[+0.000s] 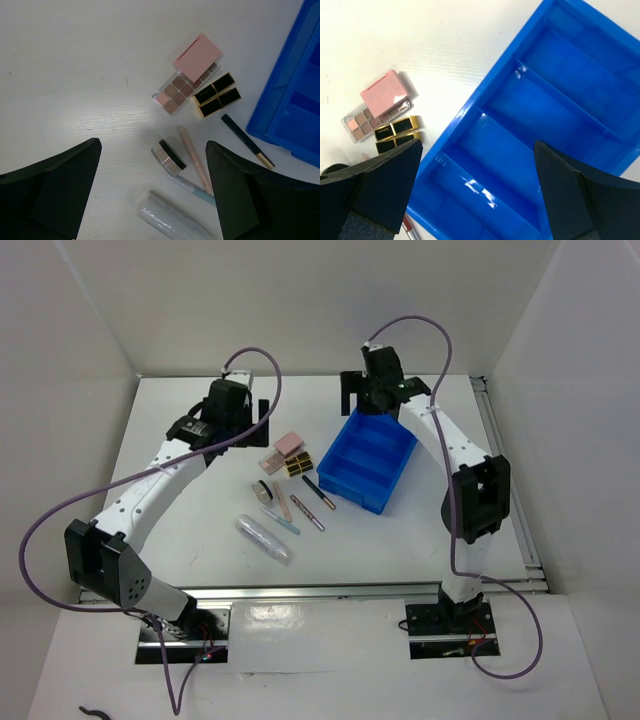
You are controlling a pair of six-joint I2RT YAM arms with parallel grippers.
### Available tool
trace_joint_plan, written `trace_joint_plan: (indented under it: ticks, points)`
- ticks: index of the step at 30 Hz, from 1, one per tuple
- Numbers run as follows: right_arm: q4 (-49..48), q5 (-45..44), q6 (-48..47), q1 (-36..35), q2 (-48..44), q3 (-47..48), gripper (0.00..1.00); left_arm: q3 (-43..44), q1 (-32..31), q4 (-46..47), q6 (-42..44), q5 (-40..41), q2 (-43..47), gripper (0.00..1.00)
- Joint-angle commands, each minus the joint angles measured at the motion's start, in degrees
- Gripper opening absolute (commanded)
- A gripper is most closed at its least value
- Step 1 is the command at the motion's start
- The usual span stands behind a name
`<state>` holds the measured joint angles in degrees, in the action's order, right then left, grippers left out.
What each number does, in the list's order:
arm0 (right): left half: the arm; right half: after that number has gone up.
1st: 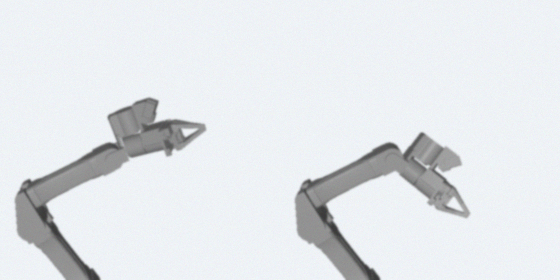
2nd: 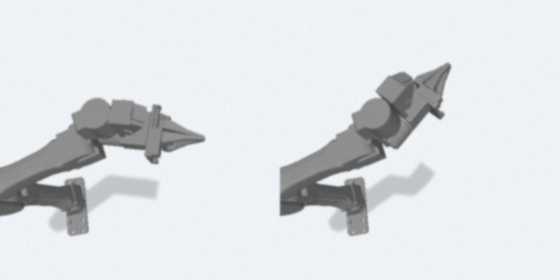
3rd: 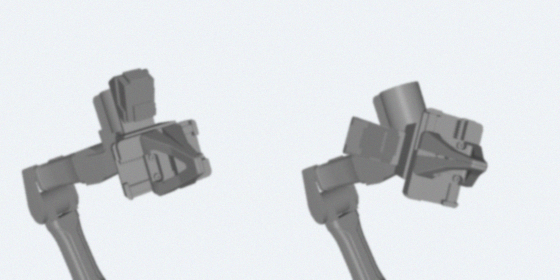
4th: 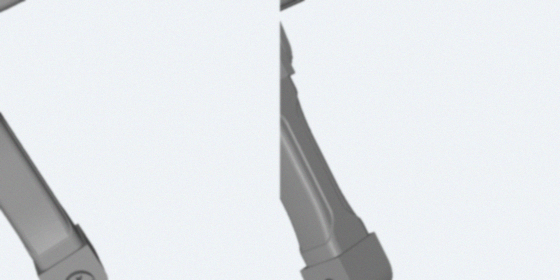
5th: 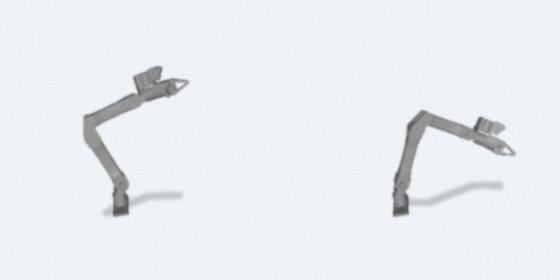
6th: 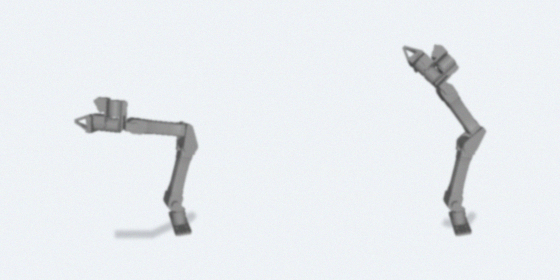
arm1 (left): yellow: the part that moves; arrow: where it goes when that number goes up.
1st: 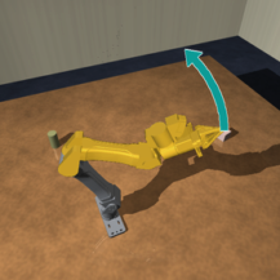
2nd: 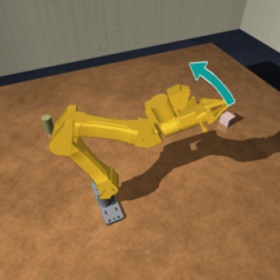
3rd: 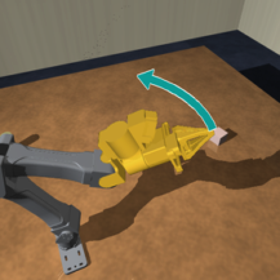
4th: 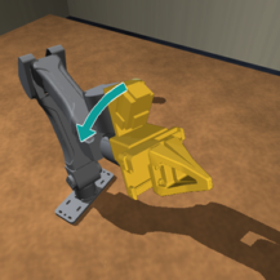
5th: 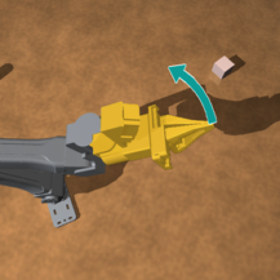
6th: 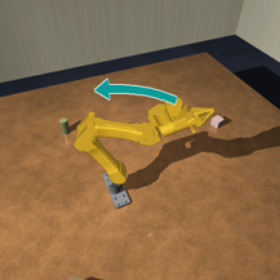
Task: Organize the makeup
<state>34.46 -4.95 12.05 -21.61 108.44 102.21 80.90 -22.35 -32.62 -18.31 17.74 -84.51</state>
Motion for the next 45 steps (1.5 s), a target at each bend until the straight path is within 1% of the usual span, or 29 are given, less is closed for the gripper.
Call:
trace_joint_plan:
  ticks: [1,3,4,6,7,8,10,12,14,15,16,18,21,22,23,25,28,35,39,45]
  points:
    - [1.6,-3.8,-1.3,-1.3,1.2,5.3,1.0,3.9,1.1,-1.1,-3.8,-5.0,0.4,1.0]
    - [3.1,-4.5,-1.3,-1.9,3.8,9.4,1.0,4.7,2.2,-1.9,-4.5,-5.5,0.4,1.0]
    - [3.7,-5.1,-1.9,-1.9,4.6,10.9,1.0,5.6,2.2,-2.6,-5.5,-6.5,0.4,1.0]
    - [4.6,-7.2,-1.9,-3.5,7.4,13.9,1.0,6.5,4.7,-5.4,-8.3,-8.4,-0.3,1.0]
    - [5.8,-8.1,-1.9,-4.1,8.4,17.2,1.0,7.0,5.2,-6.4,-9.3,-10.2,-0.3,1.0]
    - [6.4,-9.4,-2.6,-5.6,10.6,19.0,1.0,7.9,5.9,-8.6,-11.6,-10.3,-1.0,1.0]
    - [7.6,-8.9,-5.4,-7.3,12.7,23.8,1.0,9.6,5.9,-11.4,-13.7,-10.8,-2.3,1.0]
    - [7.6,-8.8,-7.2,-10.3,14.9,26.0,1.0,9.6,6.4,-13.8,-12.8,-11.3,-2.3,1.0]
    - [5.0,-7.6,-9.2,-13.4,14.9,25.1,0.93,8.2,6.4,-14.5,-13.3,-10.0,-2.3,1.0]
    - [3.7,-7.6,-9.2,-14.4,14.9,24.4,0.88,7.3,7.8,-14.5,-13.3,-10.0,-1.5,1.0]
    - [2.1,-7.6,-9.8,-15.1,14.9,24.4,0.86,5.6,8.5,-14.5,-14.3,-9.4,-0.7,1.0]
    - [2.1,-2.4,-10.3,-15.7,16.4,25.8,0.86,4.4,11.0,-14.5,-16.0,-9.4,1.7,1.0]
    - [0.1,2.5,-10.3,-15.7,18.8,26.5,0.92,2.9,12.9,-14.5,-17.4,-9.4,4.3,1.0]
    - [-0.4,2.5,-10.3,-15.7,20.6,27.6,0.98,2.1,13.6,-14.0,-18.0,-9.9,5.9,1.0]
    - [-1.1,3.3,-10.3,-15.7,21.7,28.2,1.0,1.3,13.6,-13.2,-18.5,-9.9,6.7,1.0]
    - [-1.1,3.3,-9.8,-15.7,25.7,32.1,1.0,1.3,14.7,-13.2,-19.4,-9.9,8.0,1.0]
    - [-0.5,4.4,-9.8,-16.3,29.4,35.1,1.0,1.3,15.2,-13.7,-19.9,-8.9,8.0,1.0]
    - [-5.4,3.9,-13.4,-16.3,33.6,32.8,1.0,0.7,16.9,-13.7,-18.8,-8.9,8.6,1.0]
    - [-6.0,5.0,-15.7,-16.3,35.0,32.8,1.0,0.7,17.4,-13.7,-18.3,-8.3,8.6,1.0]
    - [-6.0,5.0,-16.3,-16.3,37.4,32.8,1.0,0.7,17.4,-13.7,-18.3,-7.8,7.5,1.0]
